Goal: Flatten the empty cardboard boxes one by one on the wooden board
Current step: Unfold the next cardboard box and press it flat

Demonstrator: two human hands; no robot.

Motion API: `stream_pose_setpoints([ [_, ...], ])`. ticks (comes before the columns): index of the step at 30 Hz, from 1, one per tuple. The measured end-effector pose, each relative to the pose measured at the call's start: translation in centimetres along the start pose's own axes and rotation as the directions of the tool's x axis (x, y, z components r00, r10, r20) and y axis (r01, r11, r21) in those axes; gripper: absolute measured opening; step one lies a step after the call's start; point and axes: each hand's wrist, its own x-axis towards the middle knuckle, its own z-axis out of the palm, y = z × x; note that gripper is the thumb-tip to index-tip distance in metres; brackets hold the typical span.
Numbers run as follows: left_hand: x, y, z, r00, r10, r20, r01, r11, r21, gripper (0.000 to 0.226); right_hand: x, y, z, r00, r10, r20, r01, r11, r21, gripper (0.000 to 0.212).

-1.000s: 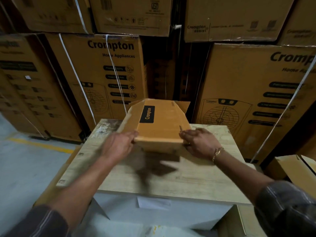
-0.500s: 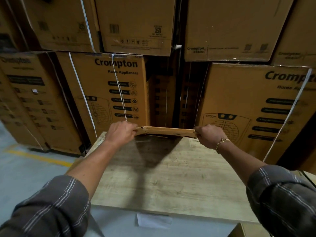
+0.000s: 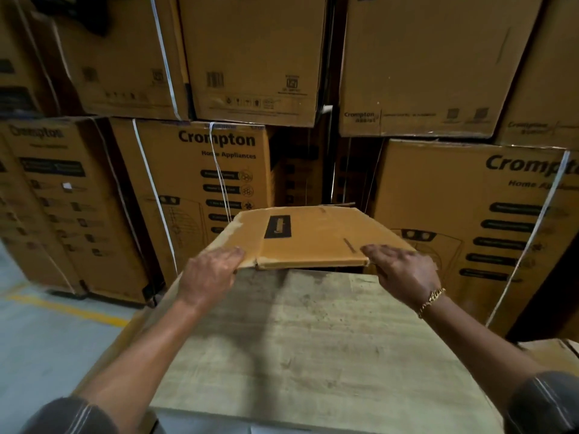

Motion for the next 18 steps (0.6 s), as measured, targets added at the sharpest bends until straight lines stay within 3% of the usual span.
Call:
stream_pose_setpoints([
  [3, -6.1, 1.2, 3.7, 0.985, 0.069, 0.155, -0.064, 0.997, -0.039, 0.064, -5.9, -1.3, 3.5, 0.995, -0.027, 0.095, 0.020, 0.997, 0.071, 0.050],
  [7, -14.7, 3.8, 7.9, 0.917, 0.088, 0.389, -0.071, 0.996, -0.056, 0.079, -15.0, -4.4, 8.0, 0.937, -0.077, 0.342, 0.034, 0.991, 0.128, 0.059],
  [9, -18.6, 4.9, 9.9, 0.843, 0.097, 0.530, -0.078, 0.995, -0.058, 0.081, -19.6, -6.3, 10.2, 0.858, -0.095, 0.505, 0.027, 0.990, 0.140, 0.069],
  [12, -23.6, 6.0, 12.3, 0.694, 0.151, 0.704, -0.152, 0.986, -0.061, 0.083, -24.3, -9.2, 12.1, 0.668, -0.106, 0.736, -0.035, 0.984, 0.173, 0.079],
  [15, -26.8, 6.5, 13.5, 0.629, 0.152, 0.763, -0.156, 0.985, -0.068, 0.071, -26.1, -11.4, 12.7, 0.467, -0.127, 0.875, -0.079, 0.980, 0.184, 0.073],
  [18, -27.7, 7.2, 13.4, 0.484, 0.114, 0.868, -0.076, 0.993, -0.088, 0.078, -27.1, -12.4, 13.4, 0.426, -0.099, 0.899, -0.173, 0.967, 0.188, 0.076],
])
